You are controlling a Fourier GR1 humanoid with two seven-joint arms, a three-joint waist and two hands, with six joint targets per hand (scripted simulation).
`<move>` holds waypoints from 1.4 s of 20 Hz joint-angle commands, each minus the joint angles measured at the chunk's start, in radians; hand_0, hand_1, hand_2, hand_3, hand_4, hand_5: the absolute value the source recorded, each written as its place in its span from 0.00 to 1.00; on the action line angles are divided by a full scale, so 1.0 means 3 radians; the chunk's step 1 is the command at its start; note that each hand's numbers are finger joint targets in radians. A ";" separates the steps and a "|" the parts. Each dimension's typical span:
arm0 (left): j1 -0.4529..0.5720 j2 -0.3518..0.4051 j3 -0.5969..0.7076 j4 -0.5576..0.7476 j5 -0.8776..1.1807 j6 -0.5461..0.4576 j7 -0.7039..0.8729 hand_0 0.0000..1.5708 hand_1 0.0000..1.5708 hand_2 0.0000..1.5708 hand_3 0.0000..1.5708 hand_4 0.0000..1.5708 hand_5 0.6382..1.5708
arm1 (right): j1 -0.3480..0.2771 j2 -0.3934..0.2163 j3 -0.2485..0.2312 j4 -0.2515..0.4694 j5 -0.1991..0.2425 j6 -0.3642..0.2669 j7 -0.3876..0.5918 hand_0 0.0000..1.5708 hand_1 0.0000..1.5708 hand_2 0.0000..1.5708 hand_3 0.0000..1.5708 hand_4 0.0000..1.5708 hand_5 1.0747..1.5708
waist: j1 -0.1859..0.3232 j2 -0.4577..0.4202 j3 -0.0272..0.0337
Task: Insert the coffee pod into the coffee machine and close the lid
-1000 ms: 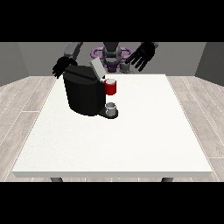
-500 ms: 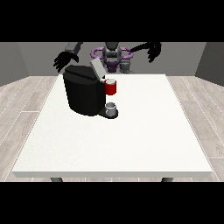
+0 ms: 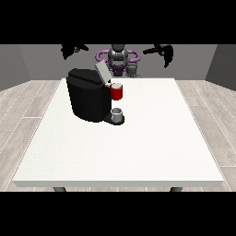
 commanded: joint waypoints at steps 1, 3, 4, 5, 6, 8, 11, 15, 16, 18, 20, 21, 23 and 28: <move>0.0120 -0.0235 -0.0045 -0.0167 0.0117 0.0060 0.0041 0.00 0.00 0.00 0.00 0.00 1.00 | -0.0169 -0.0093 0.0022 -0.0118 -0.0013 0.0129 0.0006 0.00 0.00 0.00 0.00 0.00 1.00 | 0.0124 0.0007 0.0002; 0.0225 -0.0153 0.0005 -0.0243 0.0238 -0.0103 0.0051 0.00 0.00 0.00 0.00 0.09 1.00 | -0.0265 -0.0134 -0.0002 -0.0210 -0.0103 0.0186 0.0220 0.00 0.00 0.00 0.00 0.00 1.00 | 0.0187 -0.0048 0.0002; 0.0351 -0.0131 0.0046 -0.0192 0.0251 -0.0080 0.0131 0.00 0.00 0.00 0.00 0.09 1.00 | -0.0316 -0.0219 0.0027 -0.0360 -0.0165 0.0260 0.0586 0.00 0.00 0.00 0.00 0.00 1.00 | 0.0118 -0.0160 0.0001; 0.0178 -0.0106 0.0018 -0.0313 0.0318 -0.0147 0.0099 0.00 0.00 0.00 0.00 0.02 1.00 | -0.0380 -0.0116 0.0002 -0.0199 -0.0117 0.0230 0.0096 0.00 0.00 0.00 0.00 0.00 1.00 | 0.0213 0.0173 0.0003; 0.0412 -0.0262 -0.0076 -0.0347 0.0254 -0.0092 0.0023 0.00 0.00 0.00 0.00 0.00 1.00 | -0.0334 -0.0026 0.0124 -0.0235 0.0004 0.0118 0.0185 0.00 0.00 0.00 0.00 0.00 1.00 | 0.0302 0.0030 0.0002; 0.0530 -0.0336 -0.0238 -0.0471 0.0284 -0.0033 0.0098 0.00 0.00 0.00 0.00 0.00 1.00 | -0.0288 -0.0032 0.0266 -0.0226 0.0122 0.0155 0.0292 0.00 0.00 0.00 0.00 0.00 1.00 | 0.0338 -0.0093 0.0002; 0.0543 -0.0228 -0.0157 -0.0663 0.0421 -0.0205 0.0240 0.00 0.00 0.00 0.00 0.14 1.00 | -0.0386 0.0062 0.0367 -0.0331 0.0196 0.0118 0.0266 0.00 0.00 0.00 0.00 0.09 1.00 | 0.0342 0.0053 0.0002; 0.0703 -0.0341 -0.0408 -0.1068 0.0612 -0.0059 0.0314 0.00 0.00 0.00 0.00 0.00 1.00 | -0.0610 -0.0077 0.0176 -0.0078 0.0138 0.0254 0.0186 0.00 0.00 0.00 0.00 0.10 1.00 | 0.0421 0.0260 0.0003; 0.0882 -0.0342 -0.0469 -0.1163 0.0575 -0.0035 0.0288 0.00 0.00 0.00 0.00 0.00 1.00 | -0.0523 -0.0121 0.0153 -0.0109 0.0037 0.0404 0.0168 0.00 0.00 0.00 0.00 0.00 1.00 | 0.0402 0.0220 0.0003; 0.0742 -0.0343 -0.0516 -0.1342 0.0728 0.0060 0.0490 0.00 0.00 0.00 0.00 0.00 1.00 | -0.0773 -0.0151 0.0094 0.0060 0.0103 0.0372 0.0116 0.00 0.00 0.00 0.00 0.08 1.00 | 0.0434 0.0386 0.0003; 0.0761 -0.0344 -0.0480 -0.1316 0.0686 0.0105 0.0288 0.00 0.00 0.00 0.00 0.00 1.00 | -0.0762 0.0028 0.0214 0.0126 0.0189 0.0267 -0.0044 0.00 0.00 0.00 0.00 0.00 1.00 | 0.0442 0.0590 0.0003; 0.0896 -0.0178 -0.0388 -0.1354 0.0793 -0.0112 0.0323 0.00 0.00 0.00 0.00 0.00 1.00 | -0.0860 0.0090 0.0245 0.0021 0.0168 0.0215 0.0184 0.00 0.00 0.00 0.00 0.00 1.00 | 0.0398 0.0526 0.0002; 0.0900 -0.0245 -0.0499 -0.1558 0.0749 0.0001 0.0365 0.00 0.00 0.00 0.00 0.00 1.00 | -0.1042 -0.0063 0.0034 0.0257 0.0037 0.0366 0.0101 0.00 0.00 0.00 0.00 0.00 1.00 | 0.0431 0.0655 0.0003; 0.0984 -0.0215 -0.0591 -0.1789 0.0765 0.0148 0.0542 0.00 0.00 0.00 0.00 0.00 1.00 | -0.1153 0.0021 0.0064 0.0437 0.0058 0.0393 0.0025 0.00 0.00 0.00 0.00 0.00 1.00 | 0.0301 0.0761 0.0002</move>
